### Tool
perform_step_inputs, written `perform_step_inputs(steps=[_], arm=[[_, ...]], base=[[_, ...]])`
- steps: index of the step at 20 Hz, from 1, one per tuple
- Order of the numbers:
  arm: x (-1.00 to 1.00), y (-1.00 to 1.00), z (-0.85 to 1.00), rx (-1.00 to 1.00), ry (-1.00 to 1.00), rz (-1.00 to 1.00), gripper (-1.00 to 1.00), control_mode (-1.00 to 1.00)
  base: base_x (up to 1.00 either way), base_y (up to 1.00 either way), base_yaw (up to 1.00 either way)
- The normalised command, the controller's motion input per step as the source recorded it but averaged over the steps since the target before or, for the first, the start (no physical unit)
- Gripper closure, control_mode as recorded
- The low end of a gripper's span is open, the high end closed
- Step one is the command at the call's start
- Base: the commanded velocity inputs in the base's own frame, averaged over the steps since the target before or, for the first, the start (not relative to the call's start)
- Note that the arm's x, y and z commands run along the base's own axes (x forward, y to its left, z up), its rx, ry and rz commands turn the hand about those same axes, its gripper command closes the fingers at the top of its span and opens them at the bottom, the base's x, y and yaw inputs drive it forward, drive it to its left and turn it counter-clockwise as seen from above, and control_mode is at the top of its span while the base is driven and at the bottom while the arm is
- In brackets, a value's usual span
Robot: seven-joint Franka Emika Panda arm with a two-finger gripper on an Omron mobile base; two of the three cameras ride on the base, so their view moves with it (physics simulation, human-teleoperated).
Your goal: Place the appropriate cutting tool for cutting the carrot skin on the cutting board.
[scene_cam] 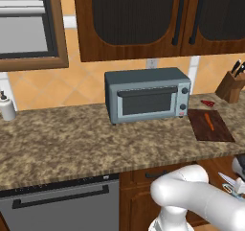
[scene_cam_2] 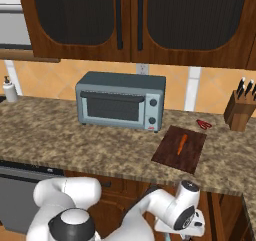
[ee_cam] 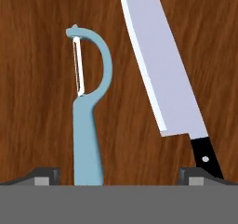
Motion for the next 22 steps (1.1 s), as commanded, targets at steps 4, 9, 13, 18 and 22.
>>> perform_step_inputs(steps=[4,9,13,18,22], arm=[[0.12,0.32,-0.38,0.0,0.0,0.0,-1.0,-1.0],[0.39,0.05,-0.4,0.0,0.0,0.0,-1.0,-1.0],[0.33,0.01,-0.45,0.0,0.0,0.0,-1.0,-1.0],[-0.02,0.11,-0.54,0.0,-0.02,0.0,1.0,-1.0],[-0.41,0.34,-0.43,0.0,-0.06,0.0,1.0,-1.0]], base=[[0.0,0.0,0.0],[0.0,0.0,0.0],[0.0,0.0,0.0],[0.0,0.0,0.0],[0.0,0.0,0.0]])
